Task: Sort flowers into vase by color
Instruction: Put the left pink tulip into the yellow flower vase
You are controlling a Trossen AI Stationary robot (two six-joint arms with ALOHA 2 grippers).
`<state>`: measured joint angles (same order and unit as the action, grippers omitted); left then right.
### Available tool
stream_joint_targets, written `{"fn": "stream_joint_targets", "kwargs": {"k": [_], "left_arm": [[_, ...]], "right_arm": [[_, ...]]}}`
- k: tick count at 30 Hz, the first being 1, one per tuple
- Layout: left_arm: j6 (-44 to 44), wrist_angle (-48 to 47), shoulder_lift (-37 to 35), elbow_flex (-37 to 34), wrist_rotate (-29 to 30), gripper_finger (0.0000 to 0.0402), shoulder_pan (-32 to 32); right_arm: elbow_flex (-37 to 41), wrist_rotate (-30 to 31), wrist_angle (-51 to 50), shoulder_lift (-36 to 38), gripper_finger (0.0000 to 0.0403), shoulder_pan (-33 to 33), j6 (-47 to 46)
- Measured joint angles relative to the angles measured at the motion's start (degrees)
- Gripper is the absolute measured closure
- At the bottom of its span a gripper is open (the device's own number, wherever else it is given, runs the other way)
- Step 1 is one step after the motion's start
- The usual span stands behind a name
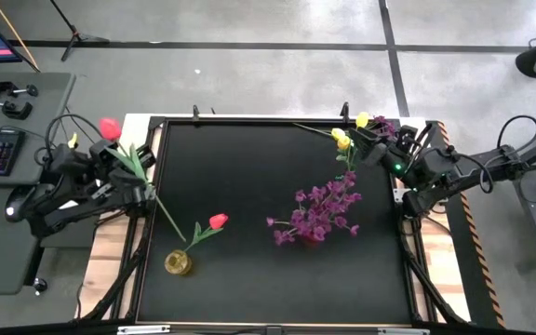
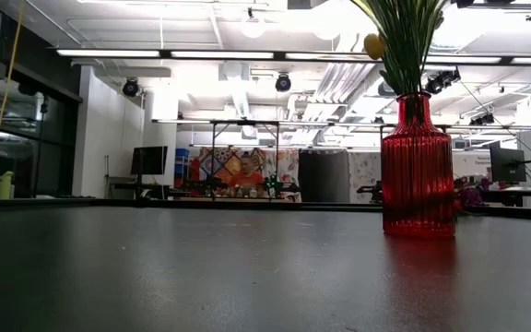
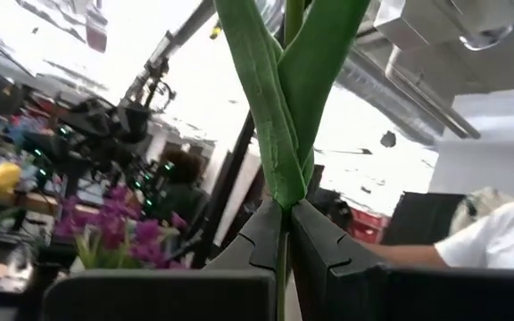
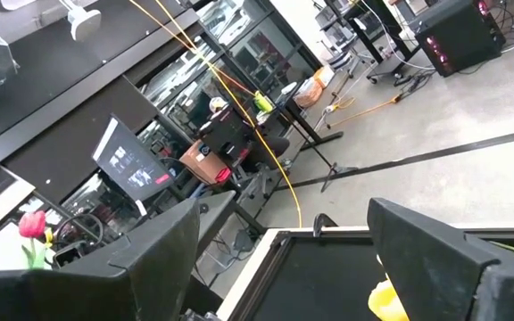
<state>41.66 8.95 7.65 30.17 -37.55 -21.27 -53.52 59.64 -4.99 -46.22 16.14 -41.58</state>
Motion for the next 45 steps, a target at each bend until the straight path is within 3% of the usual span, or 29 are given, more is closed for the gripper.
{"fn": "stream_joint_targets", "kwargs": {"k": [5, 9, 14, 20, 23, 28, 31, 39, 45], "left_arm": [[-3.47, 0.97, 4.27, -0.01, 3.37, 0.0401, 3.41], [-4.75, 9.98, 12.04, 0.0, 5.54, 0.0401, 9.44], [-7.61, 19.54, 21.83, 0.0, 10.19, 0.0401, 22.3], [-10.65, 18.75, 23.4, -0.02, 18.03, 0.0401, 39.22], [-13.74, 13.72, 20.0, 0.02, 24.27, 0.0401, 46.21], [-14.63, -8.04, 13.93, 0.07, 38.86, 0.0401, 55.97], [-13.88, -16.05, 12.05, 0.07, 45.34, 0.0401, 60.36], [-17.85, -25.52, 11.02, 0.07, 53.53, 0.0401, 65.94], [-22.32, -28.74, 11.03, 0.04, 54.98, 0.0401, 68.0]], "right_arm": [[0.0, 0.0, 0.0, 0.0, 0.0091, 0.0, 0.0], [0.0, 0.0, -0.16, 0.0, 0.0091, 0.0, 0.0], [0.0, -0.21, -1.11, 0.1, 0.0091, 0.0, 0.0], [0.0, -0.28, -3.03, 0.53, 0.0091, 0.0, 0.02], [0.0, -0.33, -4.16, 0.55, 0.0091, 0.0, 0.02], [0.0, -3.57, -5.63, 0.46, 0.0091, 0.0, -2.06], [0.0, -6.94, -6.17, 0.16, 0.0091, 0.0, -5.26], [-0.02, -11.0, -6.32, -2.39, 0.0091, 0.0, -12.21], [-0.02, -13.27, -6.14, -5.93, 0.0091, 0.0, -14.06]]}}
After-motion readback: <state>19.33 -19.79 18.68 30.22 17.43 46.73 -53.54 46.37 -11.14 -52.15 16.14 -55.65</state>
